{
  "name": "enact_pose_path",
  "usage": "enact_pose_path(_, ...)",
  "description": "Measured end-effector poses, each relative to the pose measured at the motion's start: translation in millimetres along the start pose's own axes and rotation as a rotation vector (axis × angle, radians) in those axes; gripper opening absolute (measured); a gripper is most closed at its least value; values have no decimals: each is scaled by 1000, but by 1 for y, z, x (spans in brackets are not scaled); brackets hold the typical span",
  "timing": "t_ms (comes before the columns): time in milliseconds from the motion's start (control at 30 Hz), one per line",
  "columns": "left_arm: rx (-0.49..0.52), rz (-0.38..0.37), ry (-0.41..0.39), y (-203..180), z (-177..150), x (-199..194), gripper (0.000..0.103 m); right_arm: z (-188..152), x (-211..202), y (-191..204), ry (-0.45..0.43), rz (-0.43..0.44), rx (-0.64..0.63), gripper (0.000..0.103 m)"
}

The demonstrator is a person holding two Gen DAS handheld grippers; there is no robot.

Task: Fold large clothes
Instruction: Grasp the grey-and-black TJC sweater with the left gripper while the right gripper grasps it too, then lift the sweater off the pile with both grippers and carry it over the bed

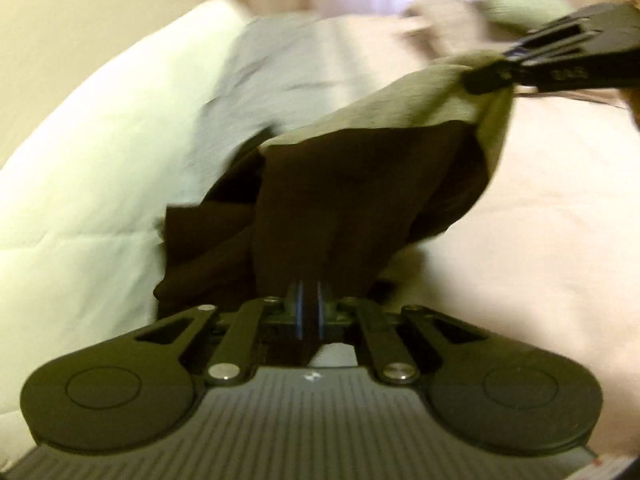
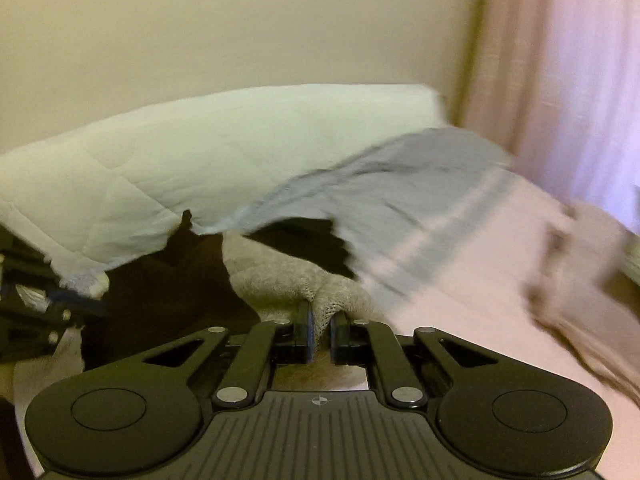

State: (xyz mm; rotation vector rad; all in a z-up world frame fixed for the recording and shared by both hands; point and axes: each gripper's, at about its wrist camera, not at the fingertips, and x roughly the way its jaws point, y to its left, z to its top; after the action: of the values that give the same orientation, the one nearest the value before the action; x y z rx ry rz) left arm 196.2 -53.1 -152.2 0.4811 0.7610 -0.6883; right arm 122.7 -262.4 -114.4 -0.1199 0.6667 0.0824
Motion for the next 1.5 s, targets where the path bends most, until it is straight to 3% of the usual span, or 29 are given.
enact_pose_path(167,91,-183,-59,-112,-3,-67,4,-76,-124,-42,66,-215,108,4)
enact_pose_path(267,110,-290,-56,-163,-11,-87,4,-148,-172,-82,191,-347,237,4)
enact_pose_path(367,132,-357,-14,-200,-19,-84,9,-214,-190,-112,362,-409,372,6)
enact_pose_path(400,146,-365,-1,-212,-22,-81,11,-232,-195,-122,406,-436,423,8)
enact_pose_path(467,172,-363,19,-224,-21,-73,11,-254,-212,-132,408,-486,469,16)
enact_pose_path(500,173,-365,33,-230,-19,-66,11,-257,-217,-134,392,-493,464,28)
enact_pose_path(533,172,-360,41,-236,-17,-61,13,-257,-218,-134,376,-486,460,43)
enact_pose_path(600,175,-339,59,-245,-18,-51,21,-253,-211,-138,323,-432,452,49)
enact_pose_path(667,159,-311,90,-249,-17,-34,23,-247,-193,-143,272,-337,412,50)
enact_pose_path(767,126,-257,128,-246,-8,1,26,-229,-137,-140,265,-170,283,50)
enact_pose_path(833,107,-225,136,-242,-3,12,28,-215,-94,-137,302,-98,175,50)
enact_pose_path(933,85,-183,132,-236,0,14,31,-206,-37,-127,393,-73,-26,50)
enact_pose_path(967,76,-171,130,-233,1,16,32,-206,-19,-126,451,-58,-73,48)
enact_pose_path(1000,68,-164,129,-229,2,17,32,-208,-9,-127,487,-46,-104,13)
enact_pose_path(1033,60,-160,127,-226,3,17,32,-205,-5,-131,480,-46,-104,5)
enact_pose_path(1167,50,-161,91,-216,8,10,32,-187,-74,-152,325,-149,18,4)
enact_pose_path(1367,70,-198,-42,-204,39,-27,33,-179,-252,-185,44,-481,213,3)
enact_pose_path(1500,98,-271,-103,-214,64,-38,34,-225,-362,-177,-72,-760,363,3)
